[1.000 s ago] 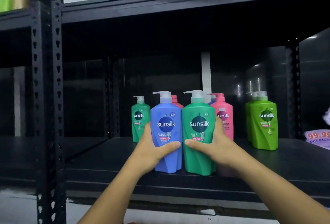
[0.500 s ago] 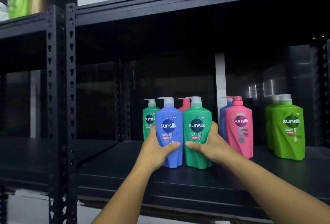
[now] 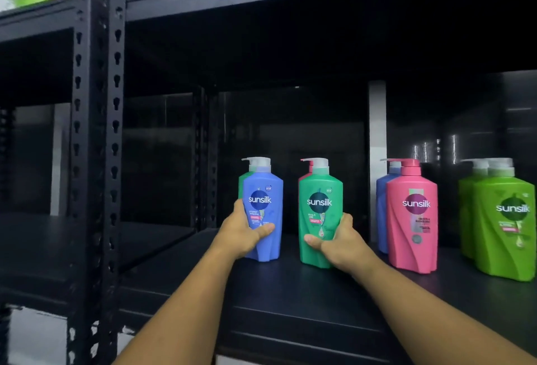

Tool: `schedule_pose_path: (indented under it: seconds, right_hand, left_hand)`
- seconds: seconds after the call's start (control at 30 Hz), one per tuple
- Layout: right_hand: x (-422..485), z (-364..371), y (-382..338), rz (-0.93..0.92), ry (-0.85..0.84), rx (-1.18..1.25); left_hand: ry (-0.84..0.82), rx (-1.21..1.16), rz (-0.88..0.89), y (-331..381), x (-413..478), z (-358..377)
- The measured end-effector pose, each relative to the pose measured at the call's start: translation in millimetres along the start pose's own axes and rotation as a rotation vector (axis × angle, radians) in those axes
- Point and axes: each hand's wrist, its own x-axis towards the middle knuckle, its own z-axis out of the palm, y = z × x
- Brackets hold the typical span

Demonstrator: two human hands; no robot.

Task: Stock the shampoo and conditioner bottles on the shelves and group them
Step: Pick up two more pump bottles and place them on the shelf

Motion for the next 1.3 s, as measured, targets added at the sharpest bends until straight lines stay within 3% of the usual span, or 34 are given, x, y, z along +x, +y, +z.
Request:
schedule_pose_path:
  seconds: [0.53,1.1,1.3]
  right_hand:
    - [-8.9,3.9,-0.4,-0.051,0.118,-0.274]
    - [-6.7,6.0,-2.7,0.009,0.086,-0.381]
    - [-11.0,4.4,-1.4,0.003,0.107,-0.628]
  left_hand:
    - [0.154,-0.006,0.017,-26.7,11.2,-1.3]
    - [0.040,0.028,-0.044,-34.2,11.8,-2.4]
    - [-0.043,0.087,-0.124,-46.6,14.6,-5.7]
